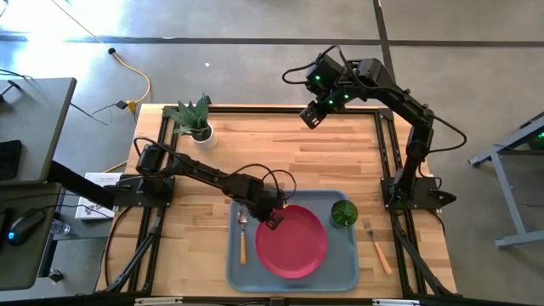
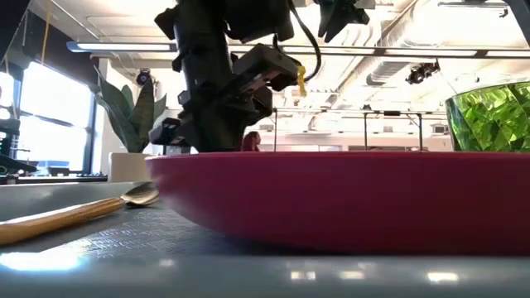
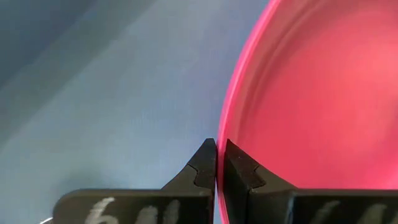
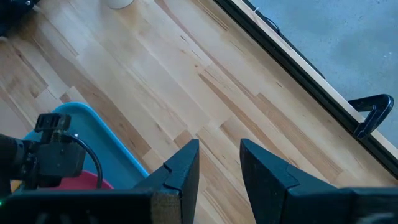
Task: Pick and place plate/cup/fork/spoon on tray
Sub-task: Put the pink plate on the blue tray
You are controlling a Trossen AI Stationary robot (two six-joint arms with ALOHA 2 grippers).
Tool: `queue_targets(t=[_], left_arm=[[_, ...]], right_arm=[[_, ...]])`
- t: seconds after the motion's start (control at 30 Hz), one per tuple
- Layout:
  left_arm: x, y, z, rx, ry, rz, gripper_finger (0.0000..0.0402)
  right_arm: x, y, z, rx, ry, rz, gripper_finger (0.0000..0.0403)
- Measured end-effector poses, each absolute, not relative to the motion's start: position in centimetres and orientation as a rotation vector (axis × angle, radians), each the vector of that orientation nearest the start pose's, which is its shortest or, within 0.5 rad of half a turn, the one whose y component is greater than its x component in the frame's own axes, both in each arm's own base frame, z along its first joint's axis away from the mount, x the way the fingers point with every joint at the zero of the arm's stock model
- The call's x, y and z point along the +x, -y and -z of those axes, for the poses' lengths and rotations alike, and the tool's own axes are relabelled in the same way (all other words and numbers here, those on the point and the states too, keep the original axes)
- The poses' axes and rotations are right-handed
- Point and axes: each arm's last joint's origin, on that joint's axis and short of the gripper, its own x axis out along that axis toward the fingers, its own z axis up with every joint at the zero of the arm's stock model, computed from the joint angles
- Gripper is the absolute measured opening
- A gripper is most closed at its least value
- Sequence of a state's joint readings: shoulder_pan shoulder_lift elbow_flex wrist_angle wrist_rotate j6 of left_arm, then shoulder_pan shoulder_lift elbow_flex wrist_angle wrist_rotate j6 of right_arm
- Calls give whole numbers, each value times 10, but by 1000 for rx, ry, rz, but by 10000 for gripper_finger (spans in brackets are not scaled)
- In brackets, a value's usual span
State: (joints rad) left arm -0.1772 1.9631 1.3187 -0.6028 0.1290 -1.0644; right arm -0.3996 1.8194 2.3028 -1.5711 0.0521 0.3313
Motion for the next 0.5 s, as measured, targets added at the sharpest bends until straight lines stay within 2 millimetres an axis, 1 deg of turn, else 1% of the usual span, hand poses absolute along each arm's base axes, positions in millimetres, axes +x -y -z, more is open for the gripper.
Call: queue_targets(t=[0.23,0.5], left_arm=[[380,72,-156,-888,-1246,-402,2],[380,72,-156,-870,-1247,-388,31]], right_arm=[[293,125,-441,483,-1007,584,108],[293,125,-441,483,-1008,584,108]])
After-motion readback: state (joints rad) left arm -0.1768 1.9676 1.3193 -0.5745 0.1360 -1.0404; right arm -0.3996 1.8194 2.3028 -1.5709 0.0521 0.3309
